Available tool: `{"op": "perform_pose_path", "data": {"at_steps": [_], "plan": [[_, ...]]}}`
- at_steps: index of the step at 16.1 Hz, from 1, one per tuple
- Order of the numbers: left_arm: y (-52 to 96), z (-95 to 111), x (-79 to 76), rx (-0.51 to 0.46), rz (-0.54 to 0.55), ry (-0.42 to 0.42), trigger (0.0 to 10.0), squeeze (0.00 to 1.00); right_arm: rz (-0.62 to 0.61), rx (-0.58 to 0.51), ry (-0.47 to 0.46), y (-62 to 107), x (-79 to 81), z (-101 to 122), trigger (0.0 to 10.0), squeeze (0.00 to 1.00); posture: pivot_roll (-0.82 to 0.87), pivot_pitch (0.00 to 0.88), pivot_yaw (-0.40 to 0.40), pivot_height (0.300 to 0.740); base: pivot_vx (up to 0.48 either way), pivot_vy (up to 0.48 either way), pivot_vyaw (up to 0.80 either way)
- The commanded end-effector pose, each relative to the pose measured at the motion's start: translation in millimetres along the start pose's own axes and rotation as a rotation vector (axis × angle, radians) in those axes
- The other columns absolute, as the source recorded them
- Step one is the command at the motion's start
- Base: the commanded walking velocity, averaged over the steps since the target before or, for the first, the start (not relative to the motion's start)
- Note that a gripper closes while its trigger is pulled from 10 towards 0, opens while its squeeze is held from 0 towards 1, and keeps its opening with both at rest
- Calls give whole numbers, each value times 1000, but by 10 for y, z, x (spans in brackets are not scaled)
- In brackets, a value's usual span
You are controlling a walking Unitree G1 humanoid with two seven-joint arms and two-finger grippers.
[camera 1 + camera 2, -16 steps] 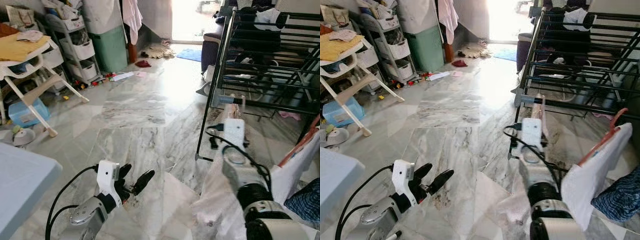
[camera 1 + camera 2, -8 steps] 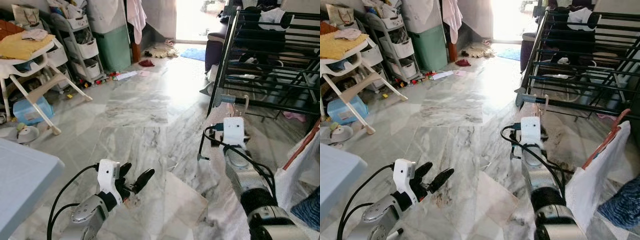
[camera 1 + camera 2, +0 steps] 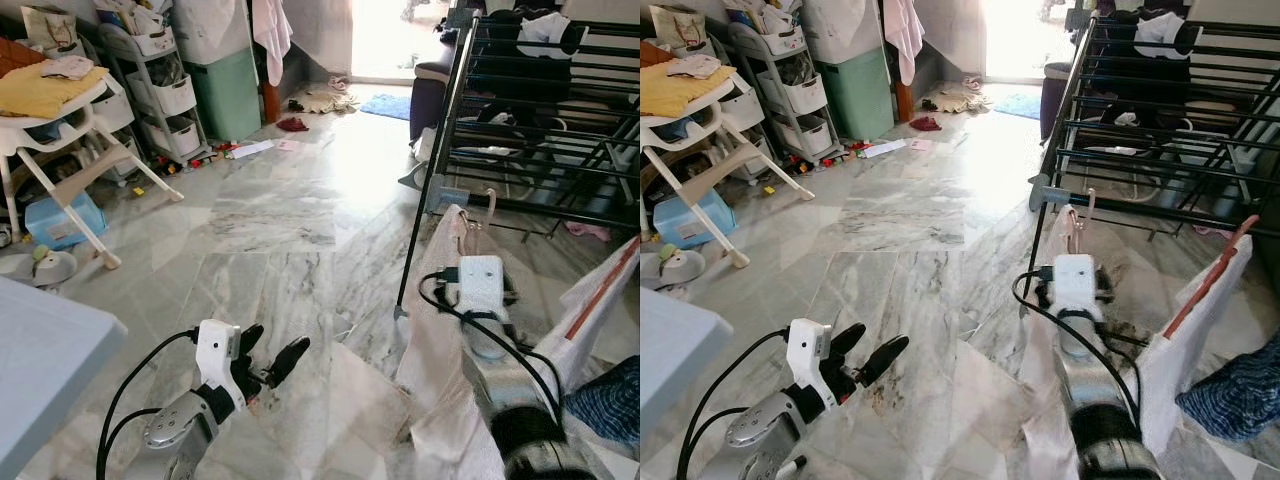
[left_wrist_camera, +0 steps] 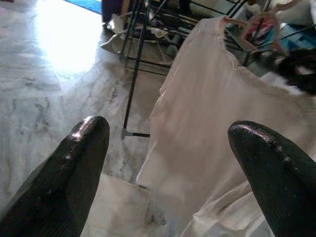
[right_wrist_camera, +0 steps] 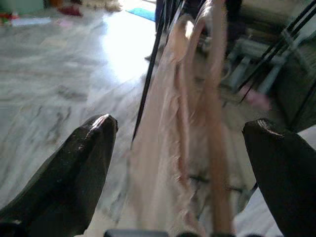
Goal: Hang hanger
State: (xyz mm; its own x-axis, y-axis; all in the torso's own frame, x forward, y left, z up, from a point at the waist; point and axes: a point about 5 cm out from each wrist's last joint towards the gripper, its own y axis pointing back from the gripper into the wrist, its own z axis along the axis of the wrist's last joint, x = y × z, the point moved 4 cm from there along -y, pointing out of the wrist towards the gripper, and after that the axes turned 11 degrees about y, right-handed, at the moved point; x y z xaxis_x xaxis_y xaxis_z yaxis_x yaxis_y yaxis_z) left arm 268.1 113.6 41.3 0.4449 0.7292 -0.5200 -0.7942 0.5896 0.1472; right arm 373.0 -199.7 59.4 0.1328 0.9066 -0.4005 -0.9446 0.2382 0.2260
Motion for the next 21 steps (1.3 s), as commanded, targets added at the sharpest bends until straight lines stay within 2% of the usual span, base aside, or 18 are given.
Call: {"op": "perform_pose_path", "data": {"at_steps": [1, 3, 4, 5, 8, 13, 16, 21], "plan": [[25, -28, -34, 27, -39, -1, 10000, 0, 16, 44, -4, -38, 13, -29, 10000, 0, -62, 0, 71, 740, 0, 0, 0], [61, -84, -107, 64, -98, 15, 10000, 0, 20, 92, 2, -96, -25, -62, 10000, 0, -56, 0, 69, 740, 0, 0, 0], [68, -86, -101, 66, -93, 6, 10000, 0, -1, 105, -25, -135, -90, -40, 9647, 0, -53, 0, 66, 740, 0, 0, 0], [65, -83, -91, 64, -87, 2, 10000, 0, -14, 106, -37, -163, -135, -6, 0, 0, -47, 0, 62, 740, 0, 0, 0], [63, -79, -59, 55, -74, 1, 10000, 0, -36, 107, -17, -240, -249, 98, 0, 0, -36, 0, 52, 740, 0, 0, 0], [71, -123, -36, 58, -60, 6, 10000, 0, -14, 153, 6, -235, -256, -11, 0, 0, -29, 0, 43, 740, 0, 0, 0], [65, -177, -12, 69, -61, 11, 10000, 0, -9, 201, -20, -209, -233, -122, 0, 0, -38, 0, 45, 740, 0, 0, 0], [53, -227, 31, 79, -58, 12, 10000, 0, -15, 234, -1, -197, -285, -200, 0, 0, -51, 0, 56, 740, 0, 0, 0]]}}
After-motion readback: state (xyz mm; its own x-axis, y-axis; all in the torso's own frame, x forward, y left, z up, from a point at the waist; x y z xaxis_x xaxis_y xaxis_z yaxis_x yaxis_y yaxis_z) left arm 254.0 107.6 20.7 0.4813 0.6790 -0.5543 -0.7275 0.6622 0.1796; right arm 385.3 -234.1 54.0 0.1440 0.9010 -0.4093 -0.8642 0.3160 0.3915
